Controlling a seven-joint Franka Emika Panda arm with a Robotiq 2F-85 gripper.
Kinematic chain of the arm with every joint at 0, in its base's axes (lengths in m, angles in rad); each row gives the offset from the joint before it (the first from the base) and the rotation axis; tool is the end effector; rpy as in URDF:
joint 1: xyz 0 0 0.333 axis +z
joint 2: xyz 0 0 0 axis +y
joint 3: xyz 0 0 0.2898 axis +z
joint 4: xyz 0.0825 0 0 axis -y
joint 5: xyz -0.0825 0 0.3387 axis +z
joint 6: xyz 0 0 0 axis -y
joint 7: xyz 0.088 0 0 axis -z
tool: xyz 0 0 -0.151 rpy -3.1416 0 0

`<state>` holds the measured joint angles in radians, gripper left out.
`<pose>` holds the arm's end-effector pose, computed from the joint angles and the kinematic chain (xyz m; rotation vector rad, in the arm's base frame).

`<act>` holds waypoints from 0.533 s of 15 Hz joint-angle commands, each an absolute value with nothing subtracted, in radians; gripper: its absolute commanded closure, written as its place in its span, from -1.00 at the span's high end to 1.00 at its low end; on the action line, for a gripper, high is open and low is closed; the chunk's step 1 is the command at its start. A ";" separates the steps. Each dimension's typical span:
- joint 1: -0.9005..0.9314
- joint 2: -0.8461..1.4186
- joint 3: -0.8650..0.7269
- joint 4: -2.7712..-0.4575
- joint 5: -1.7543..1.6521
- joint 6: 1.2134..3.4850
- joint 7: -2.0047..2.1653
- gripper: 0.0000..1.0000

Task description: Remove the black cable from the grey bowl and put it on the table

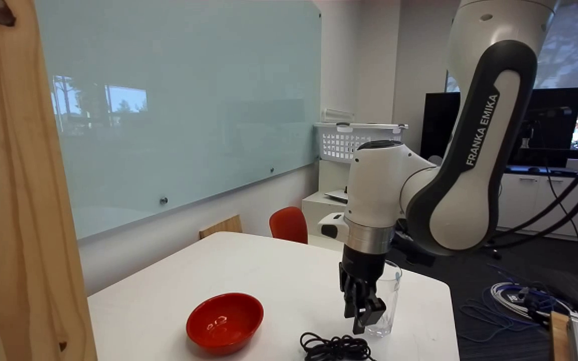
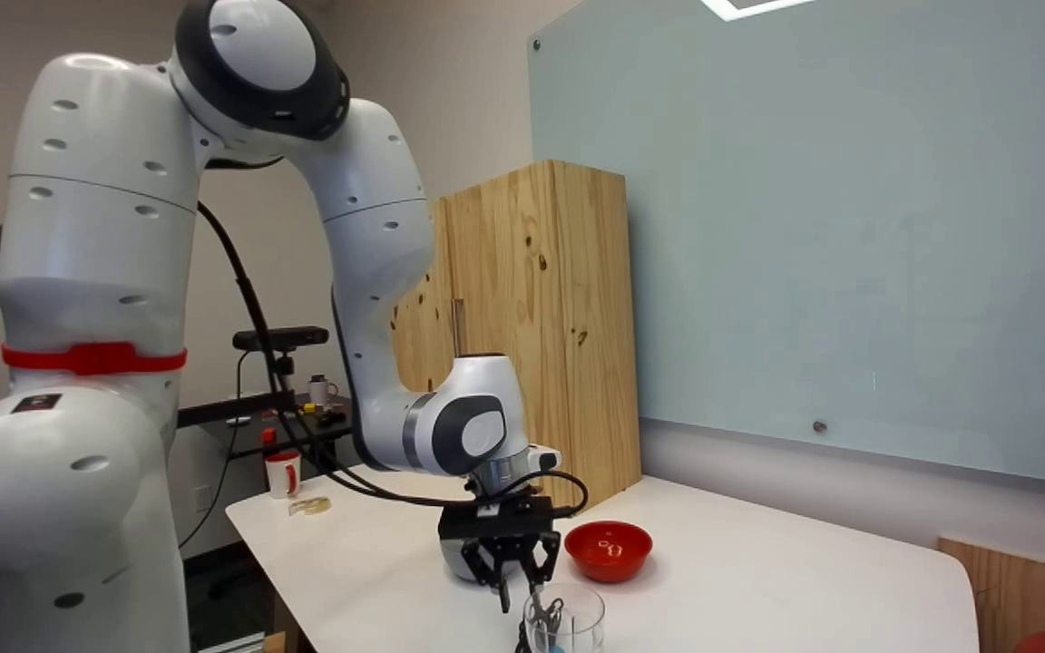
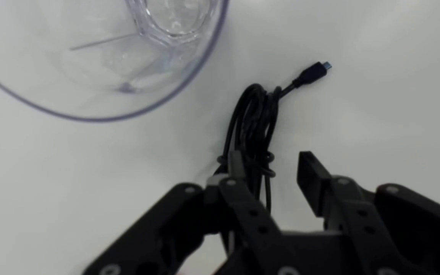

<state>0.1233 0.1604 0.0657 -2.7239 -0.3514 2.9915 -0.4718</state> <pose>0.3822 0.0972 0.1580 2.6848 1.4739 0.1504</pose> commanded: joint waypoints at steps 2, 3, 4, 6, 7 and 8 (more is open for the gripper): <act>0.124 0.195 0.065 -2.709 -0.362 3.008 -0.486 0.59; 0.127 0.194 0.063 -2.704 -0.366 3.004 -0.482 0.76; 0.128 0.193 0.064 -2.699 -0.367 3.002 -0.482 0.89; 0.134 0.187 0.065 -2.682 -0.367 2.993 -0.481 1.00; 0.136 0.185 0.065 -2.673 -0.368 2.994 -0.481 1.00; 0.137 0.180 0.067 -2.664 -0.366 2.992 -0.481 1.00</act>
<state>0.1303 0.1604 0.0681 -2.6991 -0.3514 2.9923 -0.4719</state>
